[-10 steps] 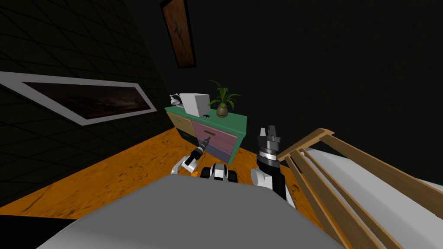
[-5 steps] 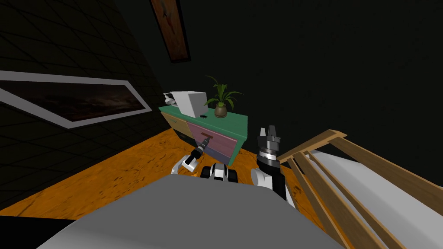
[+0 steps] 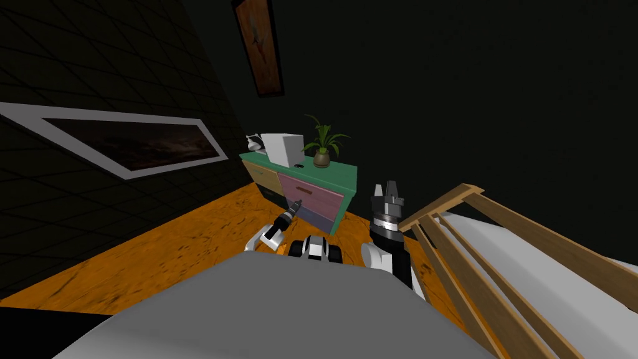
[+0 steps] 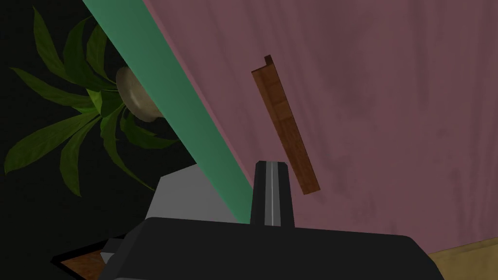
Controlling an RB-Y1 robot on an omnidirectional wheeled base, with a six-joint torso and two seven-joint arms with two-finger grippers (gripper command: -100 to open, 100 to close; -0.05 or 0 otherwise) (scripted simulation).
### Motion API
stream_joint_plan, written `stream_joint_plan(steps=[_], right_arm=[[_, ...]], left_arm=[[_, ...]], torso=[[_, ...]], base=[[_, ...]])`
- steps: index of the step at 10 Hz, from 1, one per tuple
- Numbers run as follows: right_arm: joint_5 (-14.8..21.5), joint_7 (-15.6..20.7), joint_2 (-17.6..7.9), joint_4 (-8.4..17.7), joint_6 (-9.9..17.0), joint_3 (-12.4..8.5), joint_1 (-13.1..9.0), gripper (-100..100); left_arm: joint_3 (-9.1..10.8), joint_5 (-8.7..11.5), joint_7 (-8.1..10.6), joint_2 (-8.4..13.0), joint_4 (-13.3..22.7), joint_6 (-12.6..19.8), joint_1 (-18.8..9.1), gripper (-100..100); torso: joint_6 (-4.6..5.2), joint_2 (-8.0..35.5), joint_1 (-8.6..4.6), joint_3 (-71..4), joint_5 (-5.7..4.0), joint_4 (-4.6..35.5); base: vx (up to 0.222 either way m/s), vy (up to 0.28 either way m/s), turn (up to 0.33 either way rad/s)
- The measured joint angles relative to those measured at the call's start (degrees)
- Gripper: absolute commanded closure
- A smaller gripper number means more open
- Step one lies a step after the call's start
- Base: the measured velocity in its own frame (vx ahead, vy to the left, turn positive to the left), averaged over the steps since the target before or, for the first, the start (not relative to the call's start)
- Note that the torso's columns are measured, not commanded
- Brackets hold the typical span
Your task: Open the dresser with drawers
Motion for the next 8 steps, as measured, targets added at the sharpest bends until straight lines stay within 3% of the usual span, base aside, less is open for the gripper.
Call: stream_joint_plan(steps=[4,6,7,8], right_arm=[[0.0,0.0,0.0,-0.01,-0.01,0.0,0.04,0],[0.0,0.0,0.0,-0.01,-0.01,0.0,0.02,0],[0.0,0.0,0.0,-0.01,0.0,0.0,0.01,0],[0.0,0.0,0.0,0.0,0.0,0.0,0.01,0]], left_arm=[[0.51,-0.02,-0.02,-0.62,1.35,0.16,-1.28,-100],[0.7,-0.01,0.0,-0.81,1.9,0.15,-1.76,-100],[0.7,-0.01,0.0,-0.81,1.89,0.15,-1.76,100],[0.7,-0.01,0.0,-0.81,1.89,0.15,-1.77,100]], torso=[[-0.01,0.21,0.17,0.1,0.05,0.04],[-0.02,0.69,0.22,0.4,0.05,0.17],[-0.02,0.76,0.25,0.46,0.07,0.2],[-0.01,0.6,0.2,0.36,0.06,0.16]], base=[[0.159,-0.048,-0.031],[0.05,-0.016,-0.002],[0.01,-0.002,0.0],[-0.095,0.036,0.042]])
